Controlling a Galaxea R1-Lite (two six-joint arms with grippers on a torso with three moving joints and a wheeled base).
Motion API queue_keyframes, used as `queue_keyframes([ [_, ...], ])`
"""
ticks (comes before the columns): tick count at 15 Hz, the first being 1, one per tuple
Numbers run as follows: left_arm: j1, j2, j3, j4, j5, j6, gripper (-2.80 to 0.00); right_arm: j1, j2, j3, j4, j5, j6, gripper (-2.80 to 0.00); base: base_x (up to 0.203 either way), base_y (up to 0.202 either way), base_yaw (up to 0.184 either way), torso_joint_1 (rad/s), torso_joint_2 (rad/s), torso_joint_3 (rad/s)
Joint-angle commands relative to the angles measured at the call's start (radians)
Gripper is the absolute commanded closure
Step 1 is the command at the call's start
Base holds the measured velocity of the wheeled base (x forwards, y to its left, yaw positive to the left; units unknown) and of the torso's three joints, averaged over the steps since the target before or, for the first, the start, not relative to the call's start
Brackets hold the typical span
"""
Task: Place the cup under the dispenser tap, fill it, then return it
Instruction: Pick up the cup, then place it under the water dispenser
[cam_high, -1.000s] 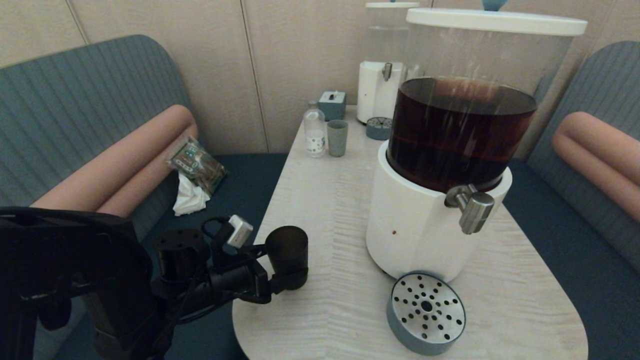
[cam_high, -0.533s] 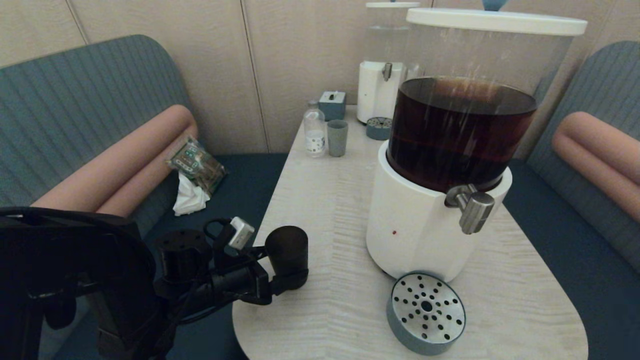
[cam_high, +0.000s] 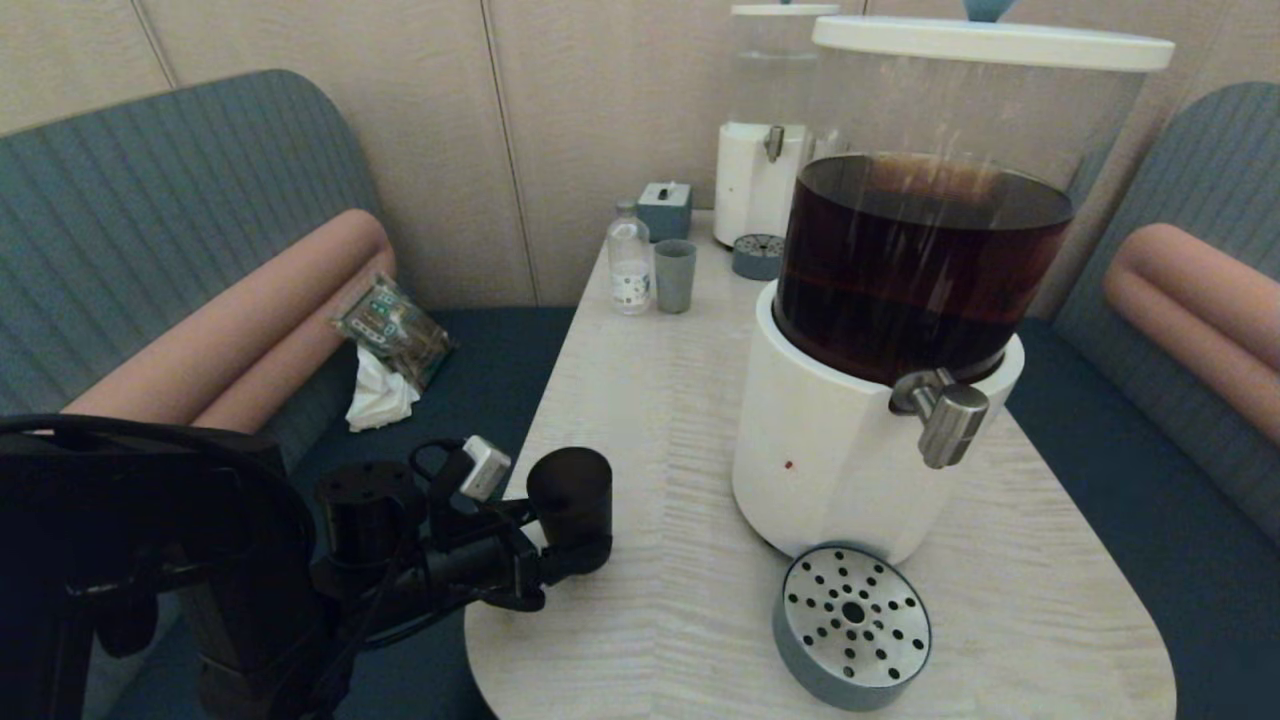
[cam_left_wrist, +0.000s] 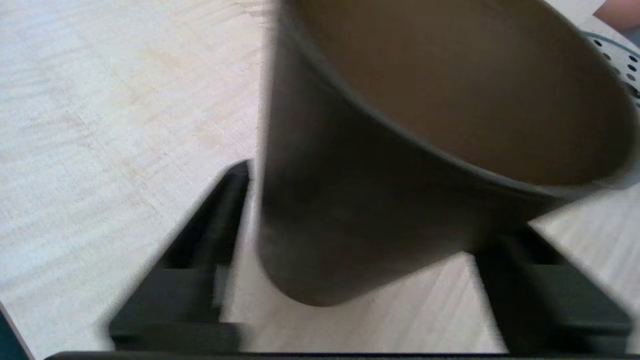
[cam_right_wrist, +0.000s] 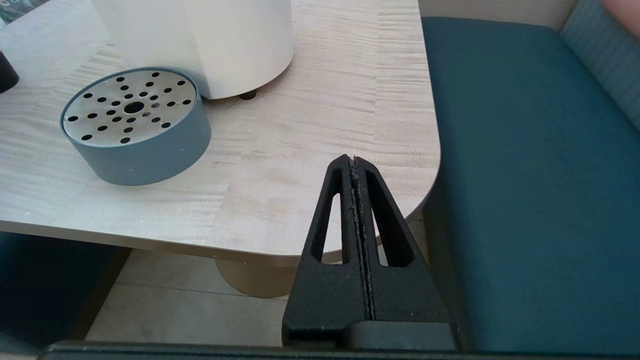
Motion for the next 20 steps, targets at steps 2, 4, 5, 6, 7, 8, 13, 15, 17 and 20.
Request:
queue_keyframes([
  [2,0.000,-0.009,0.007,-0.008,-0.009,0.003,0.00,0.000,0.000,0.000,0.000,0.000,0.000,0.00,0.000,0.000,0.000,0.000,0.00,0.000],
  [4,0.000,0.000,0.000,-0.008,-0.014,0.047,0.00,0.000,0.000,0.000,0.000,0.000,0.000,0.00,0.000,0.000,0.000,0.000,0.00,0.000],
  [5,0.000,-0.001,0.003,-0.008,-0.014,0.053,0.00,0.002,0.000,0.000,0.000,0.000,0.001,0.00,0.000,0.000,0.000,0.000,0.00,0.000],
  [6,0.000,-0.008,0.006,-0.008,-0.014,0.053,0.00,0.000,0.000,0.000,0.000,0.000,0.001,0.00,0.000,0.000,0.000,0.000,0.00,0.000],
  [7,-0.002,-0.016,0.009,-0.008,-0.014,0.053,0.00,0.000,0.000,0.000,0.000,0.000,0.001,0.00,0.000,0.000,0.000,0.000,0.00,0.000],
  [8,-0.002,-0.037,0.014,-0.008,-0.015,0.054,0.00,0.000,0.000,0.000,0.000,0.000,0.000,0.00,0.000,0.000,0.000,0.000,0.00,0.000],
  [13,-0.073,-0.138,0.025,-0.008,-0.019,0.043,0.00,0.000,0.000,0.000,0.000,0.000,0.001,0.00,0.000,0.000,0.000,0.000,0.00,0.000],
  [15,-0.112,-0.174,0.018,-0.008,-0.014,0.037,0.00,0.000,0.000,0.000,0.000,0.000,0.001,0.00,0.000,0.000,0.000,0.000,0.00,0.000],
  [17,-0.170,-0.187,0.017,-0.008,-0.009,0.031,0.00,0.000,0.000,0.000,0.000,0.000,0.001,0.00,0.000,0.000,0.000,0.000,0.00,0.000],
  [20,-0.274,-0.190,0.007,-0.008,0.039,0.026,0.00,0.000,0.000,0.000,0.000,0.000,0.001,0.00,0.000,0.000,0.000,0.000,0.00,0.000],
])
